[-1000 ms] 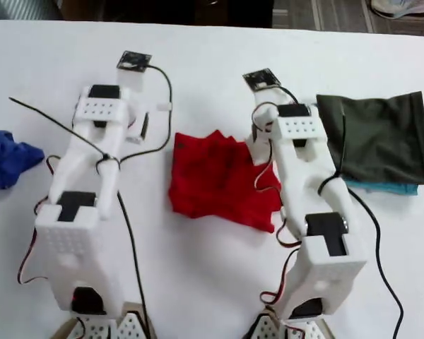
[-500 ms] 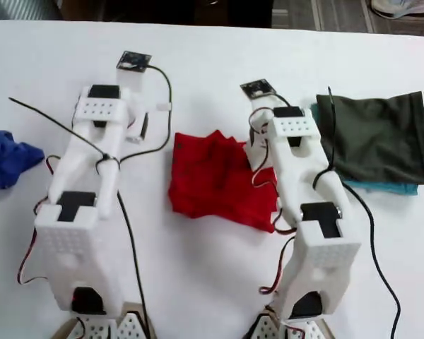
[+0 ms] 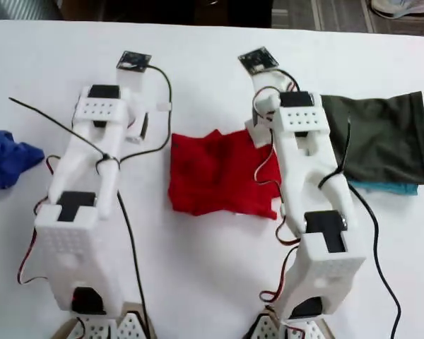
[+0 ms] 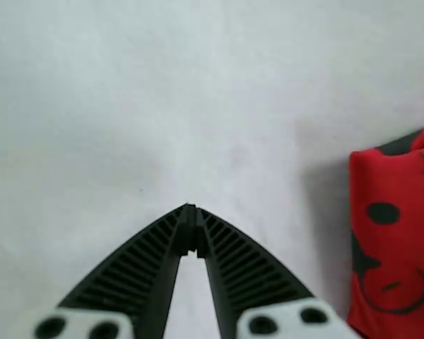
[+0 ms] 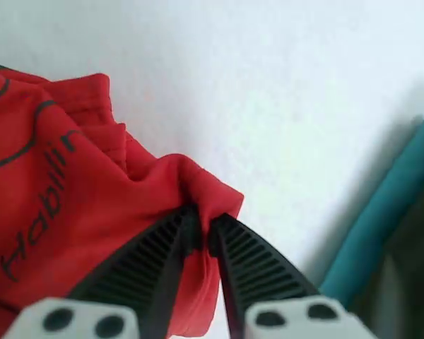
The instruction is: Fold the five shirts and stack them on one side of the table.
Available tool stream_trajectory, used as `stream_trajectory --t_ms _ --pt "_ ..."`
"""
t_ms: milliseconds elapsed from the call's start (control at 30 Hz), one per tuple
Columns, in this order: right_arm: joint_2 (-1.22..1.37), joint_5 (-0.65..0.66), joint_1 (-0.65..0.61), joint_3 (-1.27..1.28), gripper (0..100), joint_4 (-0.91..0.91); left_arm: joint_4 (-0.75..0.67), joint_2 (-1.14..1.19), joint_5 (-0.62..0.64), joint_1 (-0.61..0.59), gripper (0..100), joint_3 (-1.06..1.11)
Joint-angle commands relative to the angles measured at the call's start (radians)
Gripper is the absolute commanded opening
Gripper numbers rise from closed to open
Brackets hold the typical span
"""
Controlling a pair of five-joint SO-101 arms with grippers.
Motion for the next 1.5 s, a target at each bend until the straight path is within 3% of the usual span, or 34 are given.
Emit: stream_trajectory --t_ms 0,233,567,800,933,1033,1267,1467 --pt "-0.068 0.04 0.01 -0.091 2.2 -0.002 0.0 -0.006 -0.005 -0.026 3 -0.047" --pt "-0.036 0.064 0.004 -0.21 2.2 -0.027 0.005 -0.006 -0.006 -0.069 3 -0.047" --pt "0.225 0.069 0.002 -0.364 2.9 0.002 0.006 -0.009 -0.008 -0.061 3 -0.041" --pt "0.236 0.049 0.019 -0.489 20.5 0.142 0.008 -0.003 -0.008 0.041 3 -0.038" --pt "0.182 -0.044 0.025 -0.571 13.9 0.248 0.028 -0.003 -0.005 0.117 3 -0.036" --pt "0.14 -0.084 0.018 -0.577 0.4 0.331 0.006 -0.003 -0.011 0.163 3 -0.001" --pt "0.094 -0.081 0.005 -0.575 2.4 0.461 -0.072 -0.012 -0.003 0.19 3 0.177" --pt "0.133 -0.084 0.048 -0.532 2.4 0.349 -0.072 -0.112 -0.003 0.187 3 0.326"
